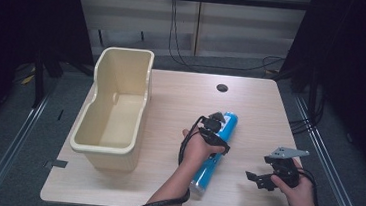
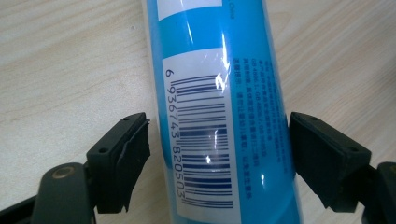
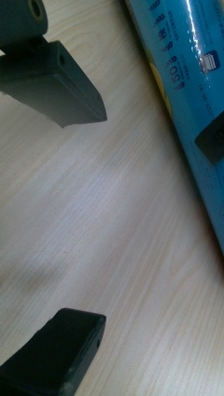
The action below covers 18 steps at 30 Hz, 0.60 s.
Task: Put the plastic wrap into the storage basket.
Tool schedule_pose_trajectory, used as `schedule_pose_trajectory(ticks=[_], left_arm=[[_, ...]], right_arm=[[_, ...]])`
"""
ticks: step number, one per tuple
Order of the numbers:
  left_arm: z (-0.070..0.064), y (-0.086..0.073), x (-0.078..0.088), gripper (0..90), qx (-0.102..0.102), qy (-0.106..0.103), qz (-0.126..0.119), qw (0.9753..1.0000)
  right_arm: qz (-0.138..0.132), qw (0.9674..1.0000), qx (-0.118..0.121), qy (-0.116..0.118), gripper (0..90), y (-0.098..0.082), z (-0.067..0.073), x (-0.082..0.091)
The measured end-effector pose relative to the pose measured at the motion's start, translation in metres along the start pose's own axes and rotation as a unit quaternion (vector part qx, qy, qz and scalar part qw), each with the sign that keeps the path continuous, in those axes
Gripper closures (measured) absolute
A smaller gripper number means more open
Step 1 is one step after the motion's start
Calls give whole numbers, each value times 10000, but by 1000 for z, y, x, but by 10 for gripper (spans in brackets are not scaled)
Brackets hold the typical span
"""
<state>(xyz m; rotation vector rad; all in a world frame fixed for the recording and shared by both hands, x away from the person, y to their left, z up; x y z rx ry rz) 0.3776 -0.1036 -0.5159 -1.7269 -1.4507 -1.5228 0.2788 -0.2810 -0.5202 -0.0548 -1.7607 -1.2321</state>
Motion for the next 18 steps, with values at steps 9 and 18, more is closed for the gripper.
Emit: schedule_pose_trajectory(ticks=[9,18], left_arm=[[0,1,-5,232,28,35,64,10000],[-1,1,-9,251,104,45,53,9999]], right_arm=[[-23,10000,20,14,39,0,-1,1],[-34,10000,28,-12,40,0,-1,1]])
Point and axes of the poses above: each handheld gripper's, and its own axes: x roughly backward along the jaws, y roughly out of its top, z roughly to its left, the point moved 6 cm from there along -x, roughly forward along the jaws, and after that the axes turned 11 degrees about x, right-handed, at the moved point
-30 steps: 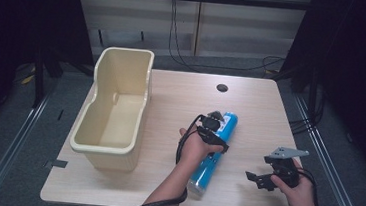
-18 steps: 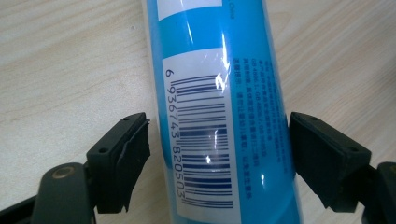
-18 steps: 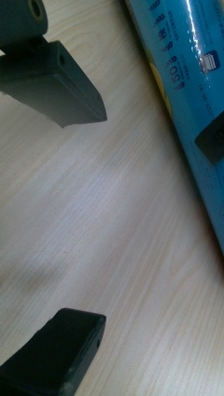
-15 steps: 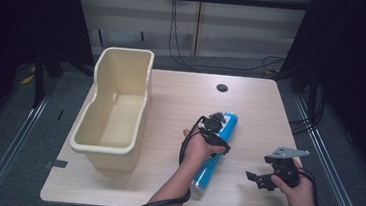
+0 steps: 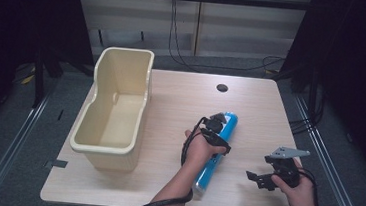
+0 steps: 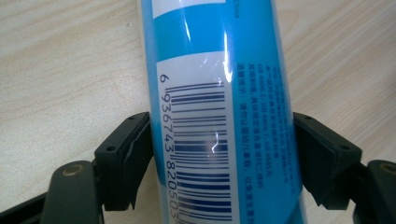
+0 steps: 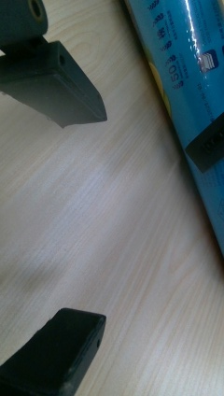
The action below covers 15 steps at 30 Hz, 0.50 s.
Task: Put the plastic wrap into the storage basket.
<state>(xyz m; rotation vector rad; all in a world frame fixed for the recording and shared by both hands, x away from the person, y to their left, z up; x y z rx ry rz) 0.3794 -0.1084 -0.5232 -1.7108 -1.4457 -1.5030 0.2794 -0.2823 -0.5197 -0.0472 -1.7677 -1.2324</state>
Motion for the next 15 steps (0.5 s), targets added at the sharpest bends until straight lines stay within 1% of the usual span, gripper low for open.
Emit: schedule_pose_trajectory(ticks=[1,3,5,6,8,9,10,12,14,15], left_arm=[[0,0,-1,250,30,2,-17,10000],[0,0,-1,252,20,26,50,10000],[-1,0,-1,258,19,7,10,10000],[-1,0,-2,261,55,6,21,10000],[-1,0,-3,266,48,5,45,10000],[-1,-1,-3,270,37,12,97,9999],[-1,-1,-4,276,113,16,103,9999],[-2,-1,-5,289,102,28,88,9999],[-2,-1,-5,295,174,29,91,9998],[-2,-1,-5,298,202,30,107,9997]], right_arm=[[1,10000,-29,1,40,0,0,0],[-16,10000,-33,-7,40,0,0,0],[4,10000,-31,-4,40,0,0,1],[10,10000,-40,-8,40,0,0,1],[9,10000,-72,-17,39,0,0,1],[8,10000,-58,-16,40,0,0,1],[2,10000,-50,-18,40,0,0,1],[-9,10000,-14,-3,40,0,0,1],[10,10000,-49,4,40,0,0,1],[3,10000,-23,-13,40,0,0,1]])
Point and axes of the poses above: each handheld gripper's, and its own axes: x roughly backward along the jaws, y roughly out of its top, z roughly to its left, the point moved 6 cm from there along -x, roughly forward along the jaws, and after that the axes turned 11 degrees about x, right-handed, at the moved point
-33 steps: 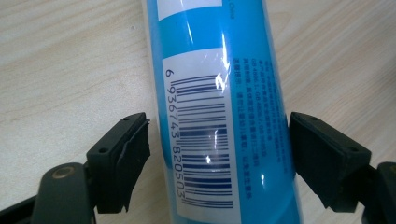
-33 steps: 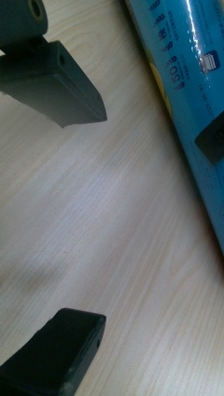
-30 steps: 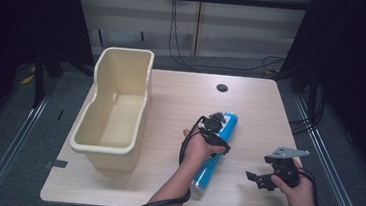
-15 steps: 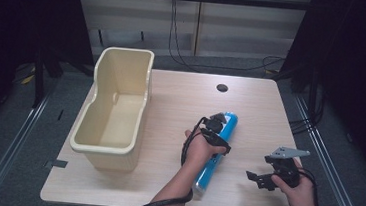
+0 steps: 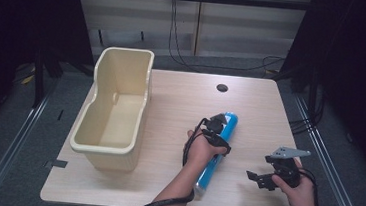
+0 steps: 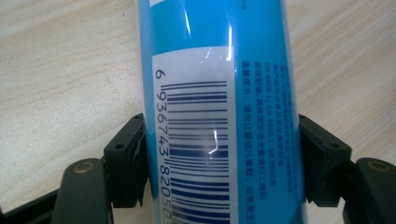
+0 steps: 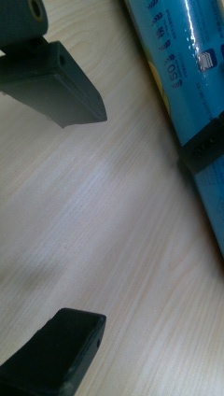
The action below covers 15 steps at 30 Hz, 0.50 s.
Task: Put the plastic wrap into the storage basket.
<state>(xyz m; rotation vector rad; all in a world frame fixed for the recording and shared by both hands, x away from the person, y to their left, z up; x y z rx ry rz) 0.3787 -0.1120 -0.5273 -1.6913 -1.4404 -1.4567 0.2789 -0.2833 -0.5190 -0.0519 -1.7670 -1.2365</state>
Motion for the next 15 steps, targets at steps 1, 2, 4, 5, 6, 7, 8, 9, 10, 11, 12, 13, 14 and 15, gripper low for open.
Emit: schedule_pose_trajectory(ticks=[1,2,4,5,6,7,8,9,10,11,12,13,14,15], left_arm=[[0,0,0,301,23,5,14,10000],[0,0,1,303,34,15,33,10000],[0,0,1,308,104,26,50,9999],[0,0,1,310,109,36,70,9999],[0,0,1,312,127,53,73,9999],[-1,1,1,313,171,78,77,9998],[-1,1,1,315,171,112,114,9997],[-1,1,1,315,201,125,137,9996],[-1,0,2,316,215,137,185,9995],[-1,-1,3,316,206,158,238,9994],[-1,-1,3,317,203,182,282,9992],[-1,-2,4,318,205,194,342,9990],[0,-3,4,318,211,198,339,9990],[0,-4,5,319,235,217,366,9988]], right_arm=[[-1,10000,-3,0,40,0,0,0],[2,10000,-4,9,40,0,0,0],[2,10000,0,11,40,0,0,0],[1,10000,8,6,40,0,0,0],[3,10000,11,7,41,0,0,0],[4,10000,20,-1,40,0,-1,0],[-1,10000,9,-8,40,-1,-1,0],[-11,10000,15,-10,41,-1,-1,0],[-18,10000,26,-14,41,-1,-2,0],[-8,10000,12,-23,41,-1,-2,0],[-9,10000,24,-23,41,-1,-2,0],[-8,10000,15,-24,41,-1,-2,0],[-11,10000,14,-18,41,-1,-2,0],[-12,10000,7,-2,41,-1,-2,0]])
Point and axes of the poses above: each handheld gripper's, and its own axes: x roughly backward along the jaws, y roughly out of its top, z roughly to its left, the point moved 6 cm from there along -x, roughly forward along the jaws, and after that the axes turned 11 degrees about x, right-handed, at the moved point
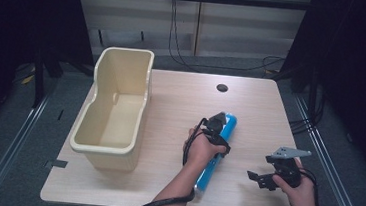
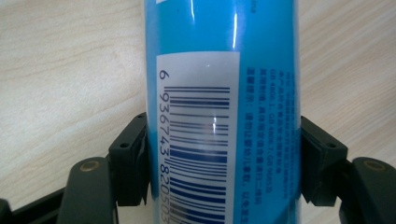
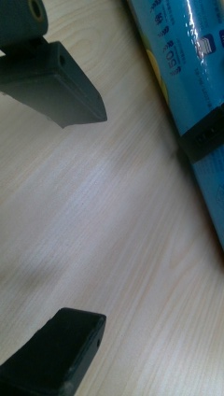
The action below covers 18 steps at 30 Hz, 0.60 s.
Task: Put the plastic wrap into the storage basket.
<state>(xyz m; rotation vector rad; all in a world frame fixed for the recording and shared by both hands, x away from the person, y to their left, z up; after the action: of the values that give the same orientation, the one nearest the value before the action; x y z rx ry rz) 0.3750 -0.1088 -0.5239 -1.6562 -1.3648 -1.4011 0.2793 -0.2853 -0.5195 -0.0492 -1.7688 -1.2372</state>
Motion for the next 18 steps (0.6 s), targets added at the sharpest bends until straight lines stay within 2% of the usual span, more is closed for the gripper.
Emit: schedule_pose_trajectory(ticks=[4,5,7,10,18], left_arm=[[4,-1,2,319,-46,69,42,10000],[6,-2,3,319,23,113,58,9999],[9,-1,3,319,9,93,70,9999],[9,-1,3,317,56,34,19,10000],[8,0,1,312,80,128,-55,9999]], right_arm=[[-21,10000,-11,-5,41,1,0,0],[-30,10000,-63,-11,41,1,0,1],[-27,10000,-74,-11,42,1,0,1],[-39,10000,-84,-17,42,1,0,1],[-26,10000,-35,-17,42,1,0,2]])
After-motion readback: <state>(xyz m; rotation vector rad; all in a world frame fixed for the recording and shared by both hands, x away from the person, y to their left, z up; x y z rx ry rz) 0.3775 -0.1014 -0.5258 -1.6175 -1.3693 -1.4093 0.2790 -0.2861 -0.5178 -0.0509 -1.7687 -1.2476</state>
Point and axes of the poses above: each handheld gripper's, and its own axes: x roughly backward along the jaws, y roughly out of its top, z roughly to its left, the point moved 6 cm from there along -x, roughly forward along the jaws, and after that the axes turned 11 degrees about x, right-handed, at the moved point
